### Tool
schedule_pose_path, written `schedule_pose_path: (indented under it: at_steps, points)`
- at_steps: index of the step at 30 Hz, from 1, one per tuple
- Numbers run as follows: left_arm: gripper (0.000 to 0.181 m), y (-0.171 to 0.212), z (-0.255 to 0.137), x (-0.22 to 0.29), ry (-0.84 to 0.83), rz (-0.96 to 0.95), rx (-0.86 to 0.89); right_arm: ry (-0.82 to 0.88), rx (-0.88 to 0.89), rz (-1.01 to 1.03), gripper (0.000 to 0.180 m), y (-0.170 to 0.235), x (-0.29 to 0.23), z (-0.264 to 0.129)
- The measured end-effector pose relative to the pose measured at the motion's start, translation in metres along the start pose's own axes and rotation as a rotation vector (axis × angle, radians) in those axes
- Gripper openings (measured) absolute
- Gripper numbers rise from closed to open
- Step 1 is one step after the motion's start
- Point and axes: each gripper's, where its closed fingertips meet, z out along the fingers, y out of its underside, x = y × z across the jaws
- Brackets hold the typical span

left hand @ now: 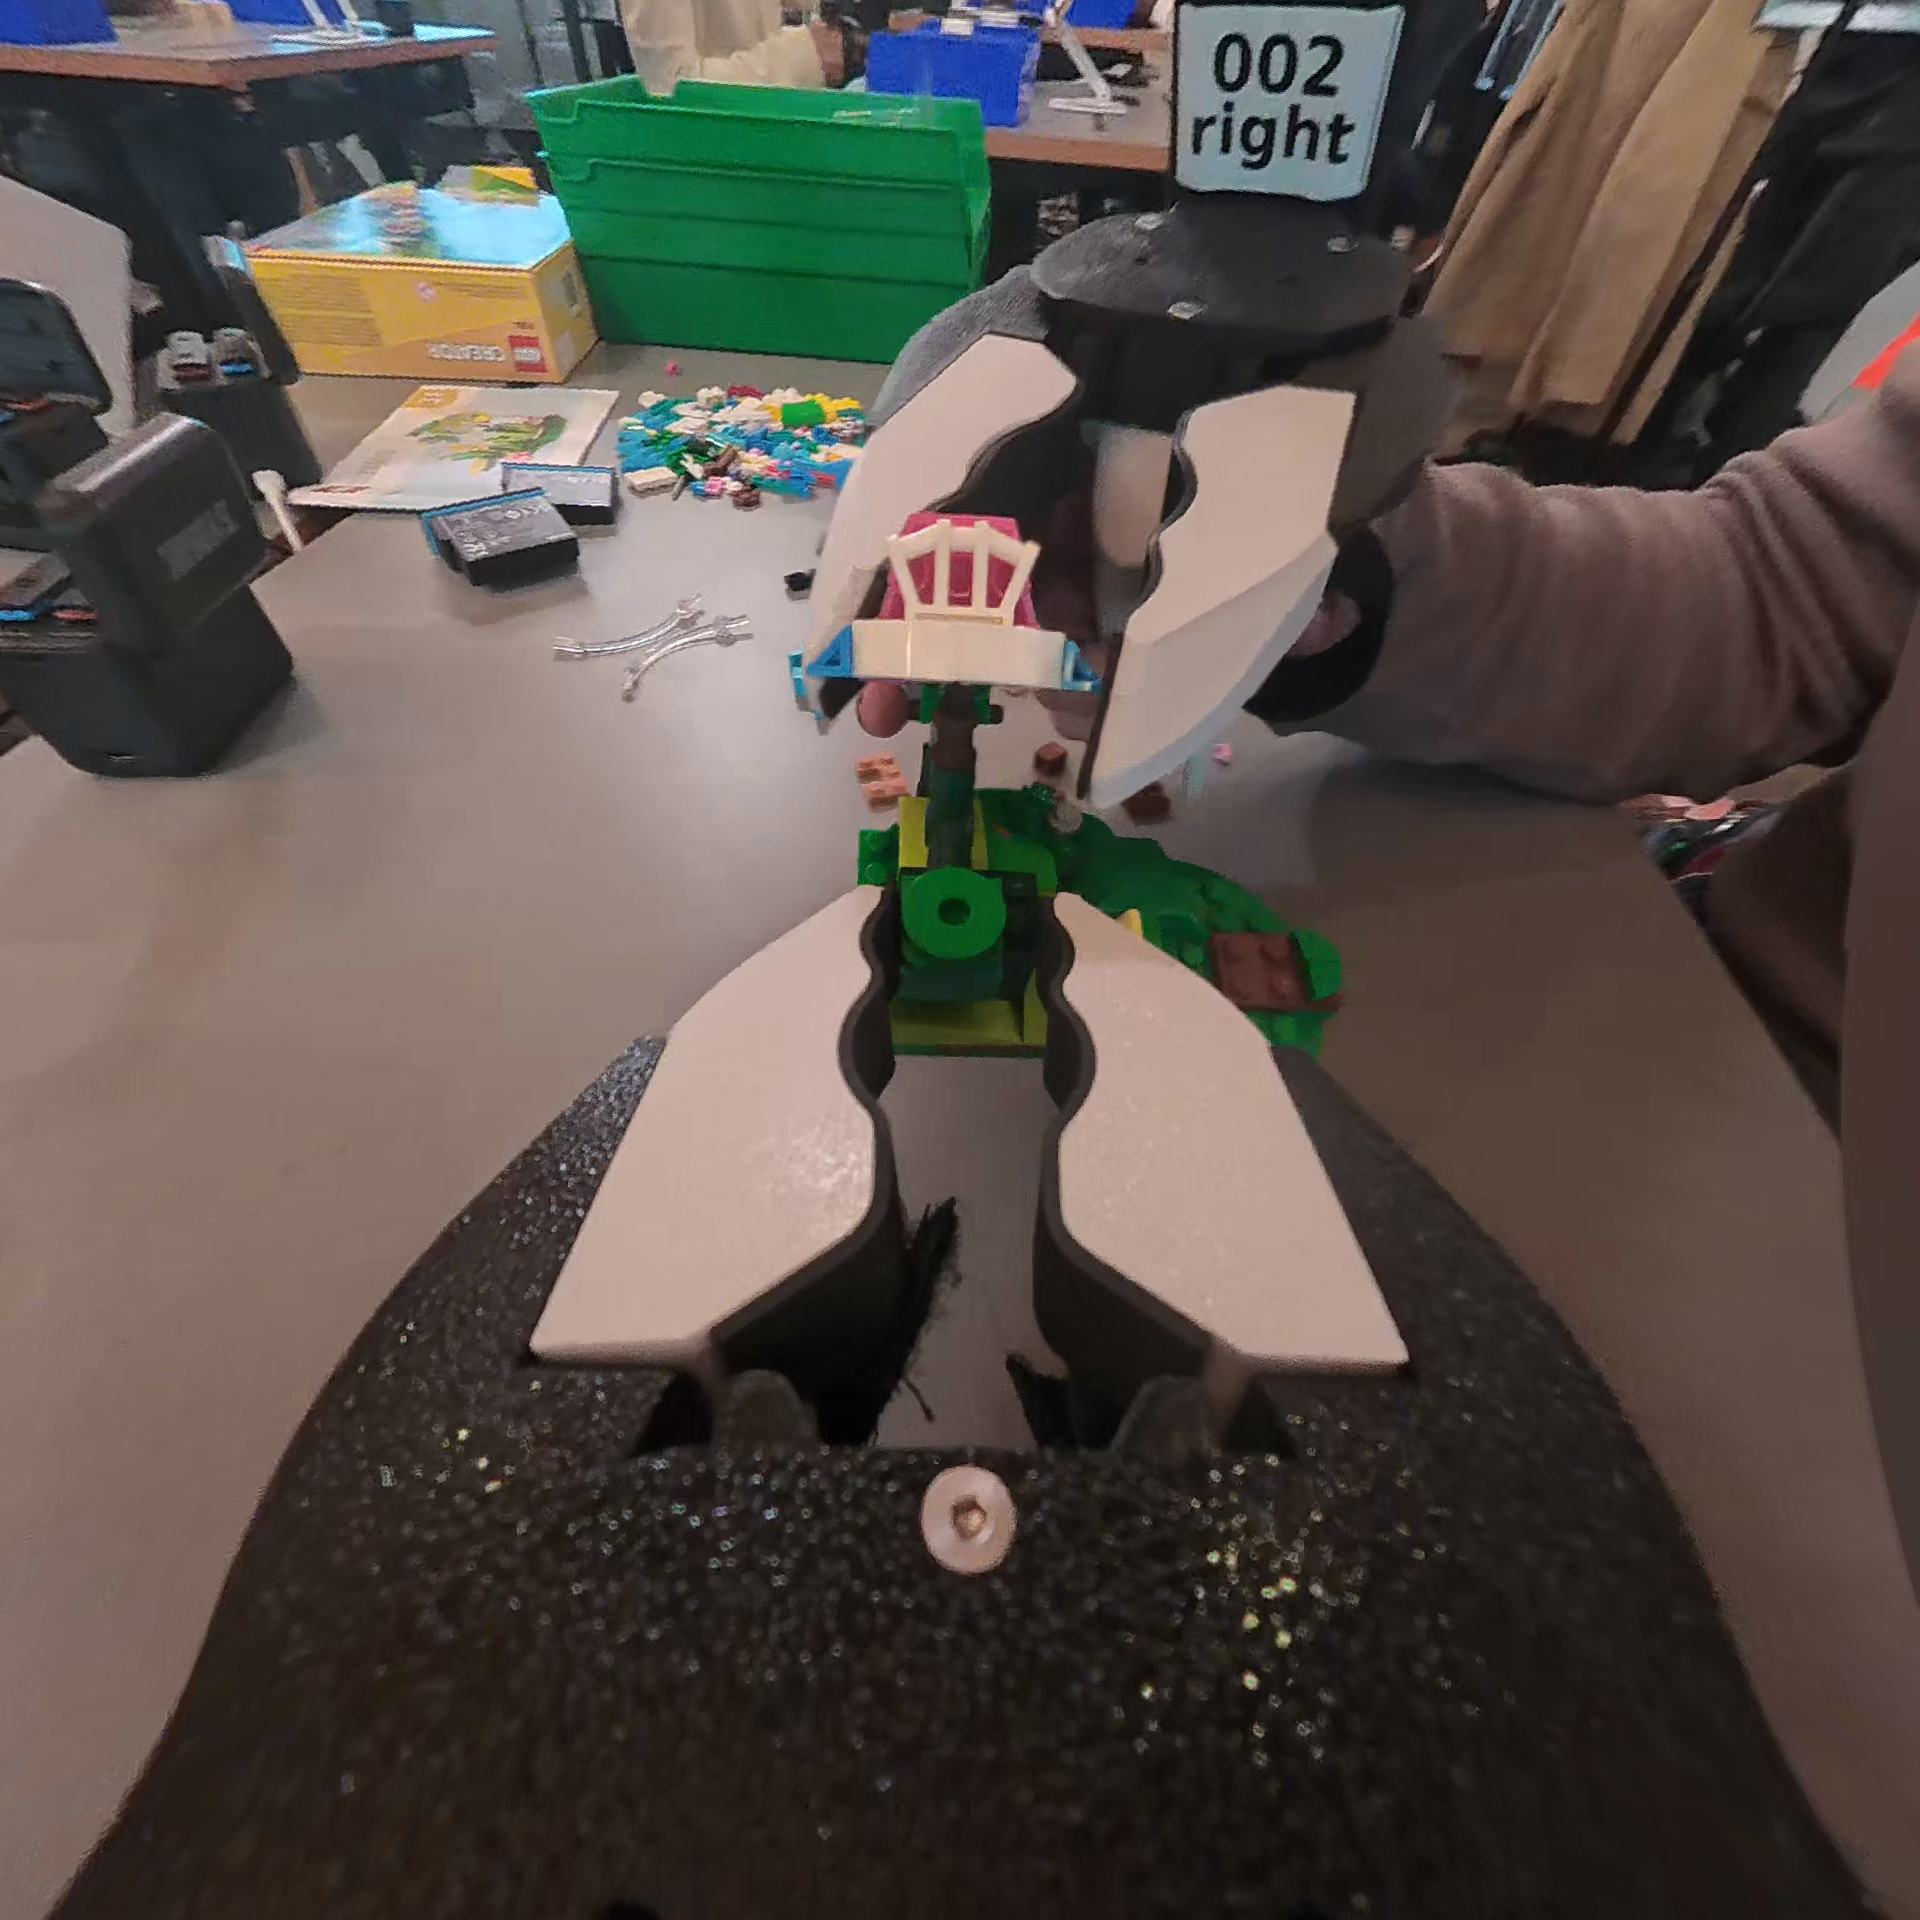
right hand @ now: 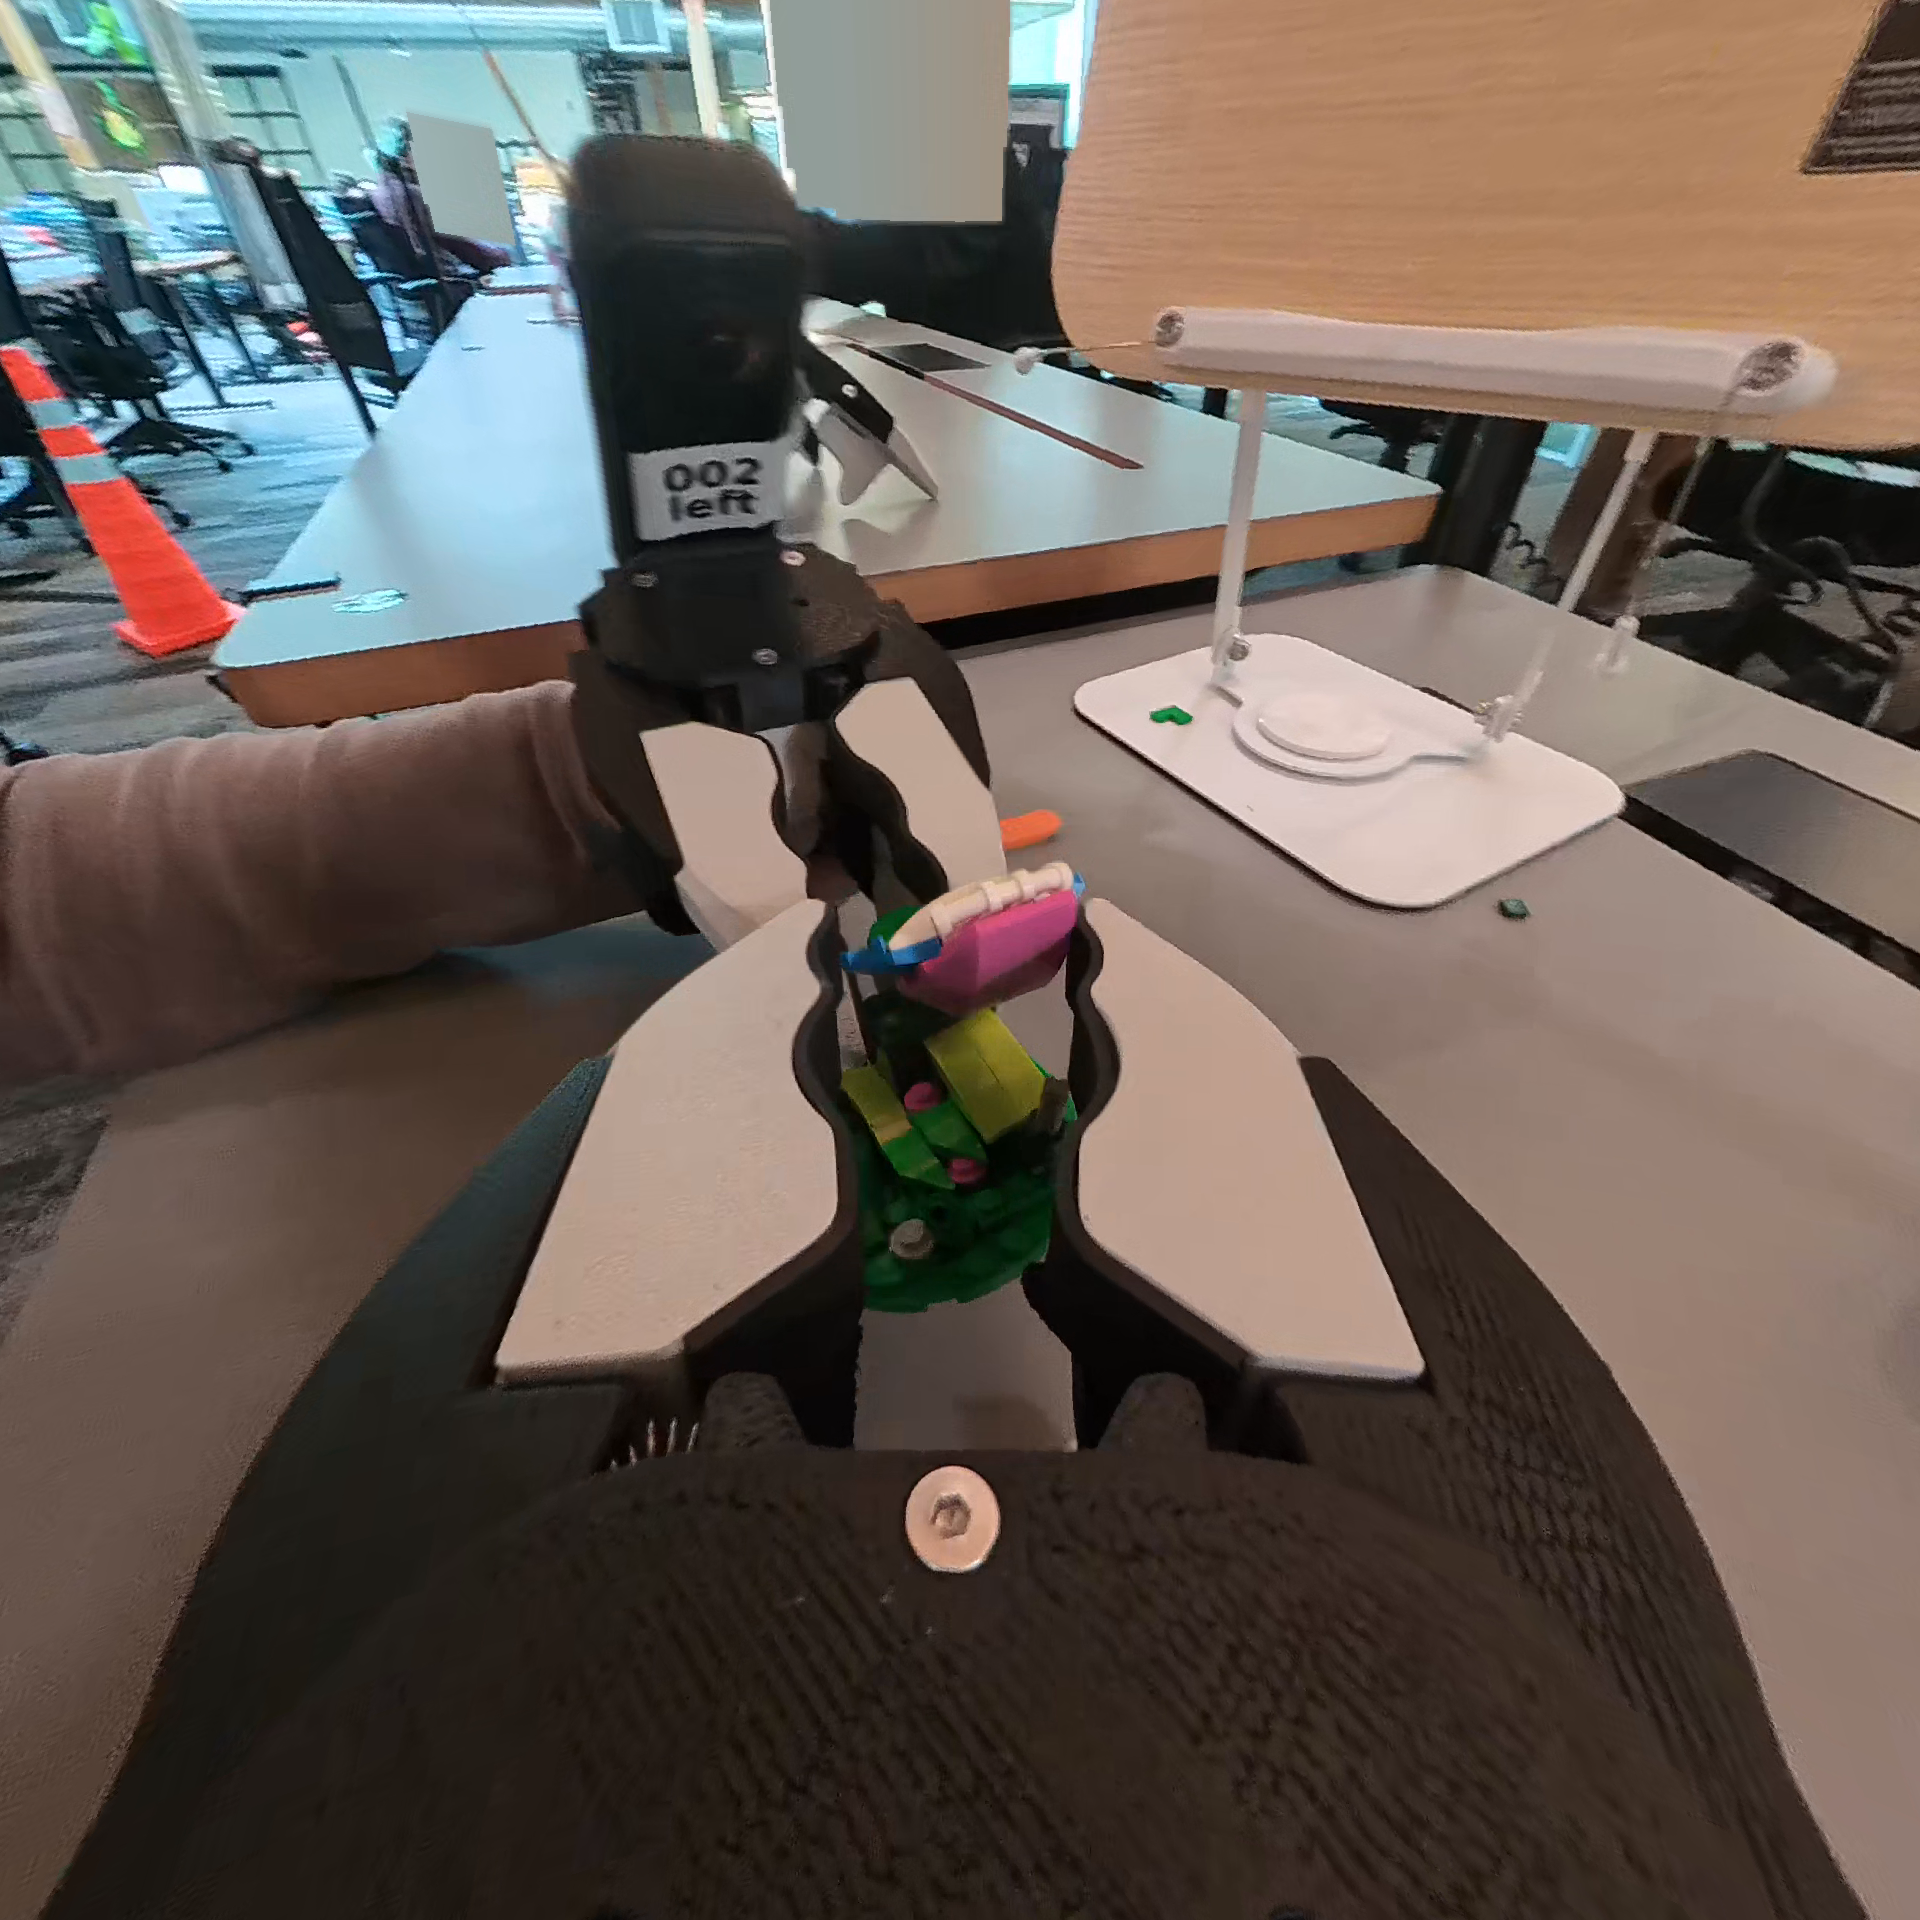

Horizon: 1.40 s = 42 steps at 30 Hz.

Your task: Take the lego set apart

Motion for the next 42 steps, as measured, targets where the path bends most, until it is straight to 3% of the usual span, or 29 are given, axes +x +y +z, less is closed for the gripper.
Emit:
schedule_pose_path:
  at_steps: [9, 14, 18, 19, 22, 31, 33, 37, 42]
  points:
    - [0.024, -0.004, -0.002, -0.026, -0.282, 0.241, -0.04, 0.163, -0.012, 0.217, 0.035, 0.007, 0.027, 0.003]
    - [0.025, -0.003, 0.005, -0.025, -0.381, 0.439, -0.122, 0.213, 0.009, 0.149, 0.023, 0.004, 0.028, 0.004]
    - [0.026, -0.012, 0.006, -0.03, -0.456, 0.437, -0.048, 0.256, 0.037, 0.099, 0.023, -0.004, 0.032, 0.0]
    - [0.034, -0.016, 0.004, -0.035, -0.498, 0.425, -0.021, 0.264, 0.05, 0.104, 0.023, -0.006, 0.034, -0.002]
    - [0.084, -0.018, 0.005, -0.04, -0.525, 0.384, -0.012, 0.227, 0.071, 0.171, 0.022, -0.005, 0.035, -0.003]
    - [0.036, -0.022, 0.007, -0.027, -0.469, 0.432, 0.023, -0.022, 0.223, 0.497, 0.021, -0.016, 0.025, -0.005]
    - [0.036, -0.02, 0.008, -0.028, -0.474, 0.437, 0.0, -0.025, 0.223, 0.508, 0.021, -0.014, 0.026, -0.005]
    - [0.035, -0.01, 0.011, -0.035, -0.5, 0.405, -0.127, 0.122, 0.145, 0.332, 0.021, -0.007, 0.033, -0.002]
    - [0.034, -0.004, 0.006, -0.048, -0.584, 0.409, -0.186, 0.43, 0.059, -0.143, 0.021, -0.013, 0.04, -0.007]
